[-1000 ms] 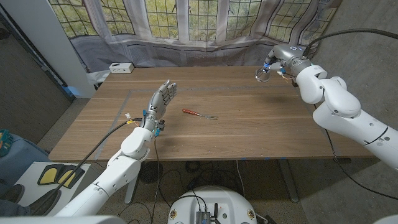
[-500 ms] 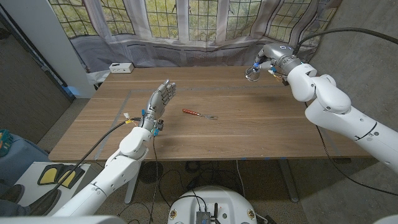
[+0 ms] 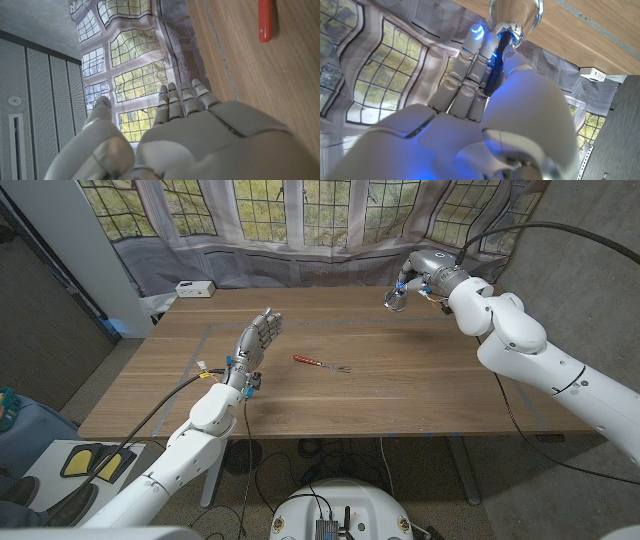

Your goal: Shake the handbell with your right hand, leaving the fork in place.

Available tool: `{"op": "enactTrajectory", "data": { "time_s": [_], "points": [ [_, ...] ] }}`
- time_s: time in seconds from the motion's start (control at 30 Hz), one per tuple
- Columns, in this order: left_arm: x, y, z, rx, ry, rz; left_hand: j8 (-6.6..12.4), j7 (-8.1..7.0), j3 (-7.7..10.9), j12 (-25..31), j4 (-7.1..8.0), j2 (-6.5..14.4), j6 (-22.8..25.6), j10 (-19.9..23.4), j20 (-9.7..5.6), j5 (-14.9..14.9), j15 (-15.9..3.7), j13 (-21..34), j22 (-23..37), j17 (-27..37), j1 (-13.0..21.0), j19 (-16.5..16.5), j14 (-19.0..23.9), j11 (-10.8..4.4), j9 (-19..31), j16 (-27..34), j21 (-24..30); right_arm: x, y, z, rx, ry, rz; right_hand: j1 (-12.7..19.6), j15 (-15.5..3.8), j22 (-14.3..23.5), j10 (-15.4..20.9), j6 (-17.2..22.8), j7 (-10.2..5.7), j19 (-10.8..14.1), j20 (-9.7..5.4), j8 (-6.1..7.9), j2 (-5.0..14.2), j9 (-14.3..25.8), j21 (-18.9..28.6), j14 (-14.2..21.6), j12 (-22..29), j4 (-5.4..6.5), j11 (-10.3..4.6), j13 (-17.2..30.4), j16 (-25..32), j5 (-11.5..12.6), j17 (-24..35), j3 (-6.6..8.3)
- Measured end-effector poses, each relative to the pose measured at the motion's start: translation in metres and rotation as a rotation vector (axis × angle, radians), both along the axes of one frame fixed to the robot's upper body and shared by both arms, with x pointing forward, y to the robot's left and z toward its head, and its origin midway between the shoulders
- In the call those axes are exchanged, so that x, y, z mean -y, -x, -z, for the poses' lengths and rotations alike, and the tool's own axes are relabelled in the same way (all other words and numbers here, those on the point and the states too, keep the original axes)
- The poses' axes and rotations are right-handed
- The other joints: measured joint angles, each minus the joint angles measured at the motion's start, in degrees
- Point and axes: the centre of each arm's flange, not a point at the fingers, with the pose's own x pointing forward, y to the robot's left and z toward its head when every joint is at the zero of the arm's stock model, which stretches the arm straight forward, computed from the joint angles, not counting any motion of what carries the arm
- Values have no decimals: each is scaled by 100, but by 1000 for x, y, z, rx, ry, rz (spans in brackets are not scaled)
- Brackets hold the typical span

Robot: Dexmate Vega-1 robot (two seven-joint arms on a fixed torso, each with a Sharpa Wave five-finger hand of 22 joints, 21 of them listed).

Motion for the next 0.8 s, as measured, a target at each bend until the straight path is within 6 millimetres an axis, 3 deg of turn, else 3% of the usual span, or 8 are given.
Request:
{"op": "enactTrajectory", "data": {
  "time_s": [0.8],
  "points": [
    [-6, 2, -1, 6, -14, 2, 0, 0, 0, 0, 0, 0, 0, -21, 0, 0, 0, 0, 0, 0, 0, 0, 0, 20, 0, 0, 0, -33, -39, -9, -91, 73, 31, -1, -21, -29, 11, 23, 23, -40, 20, -4, -1, -2, 63, 22, -47, -1, -11, 0, -24, -2, -16, -1]
  ]
}}
